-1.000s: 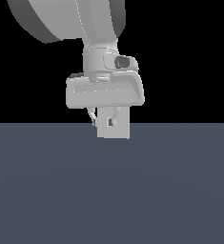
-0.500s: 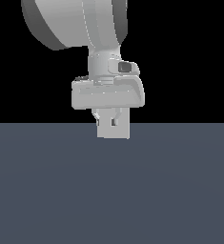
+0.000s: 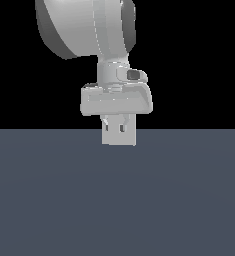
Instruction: Plug the charger into the wall socket.
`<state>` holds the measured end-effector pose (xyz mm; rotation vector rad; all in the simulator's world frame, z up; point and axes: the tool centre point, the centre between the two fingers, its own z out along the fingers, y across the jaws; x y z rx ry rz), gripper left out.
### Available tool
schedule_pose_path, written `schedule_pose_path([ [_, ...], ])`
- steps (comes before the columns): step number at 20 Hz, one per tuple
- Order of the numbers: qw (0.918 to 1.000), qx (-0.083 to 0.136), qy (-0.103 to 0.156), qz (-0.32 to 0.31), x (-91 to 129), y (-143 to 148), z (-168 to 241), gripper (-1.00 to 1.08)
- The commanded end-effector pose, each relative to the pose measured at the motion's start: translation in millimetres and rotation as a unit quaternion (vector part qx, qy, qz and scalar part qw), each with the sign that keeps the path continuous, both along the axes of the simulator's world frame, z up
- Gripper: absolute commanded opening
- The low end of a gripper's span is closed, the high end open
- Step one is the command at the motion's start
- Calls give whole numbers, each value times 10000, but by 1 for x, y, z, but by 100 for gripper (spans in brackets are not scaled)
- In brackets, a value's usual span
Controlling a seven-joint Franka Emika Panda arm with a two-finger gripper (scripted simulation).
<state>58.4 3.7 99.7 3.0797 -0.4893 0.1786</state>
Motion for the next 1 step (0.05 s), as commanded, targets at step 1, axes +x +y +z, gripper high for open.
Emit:
schedule_pose_path([
  [1, 10000, 1, -1, 2, 2, 0, 0, -100],
])
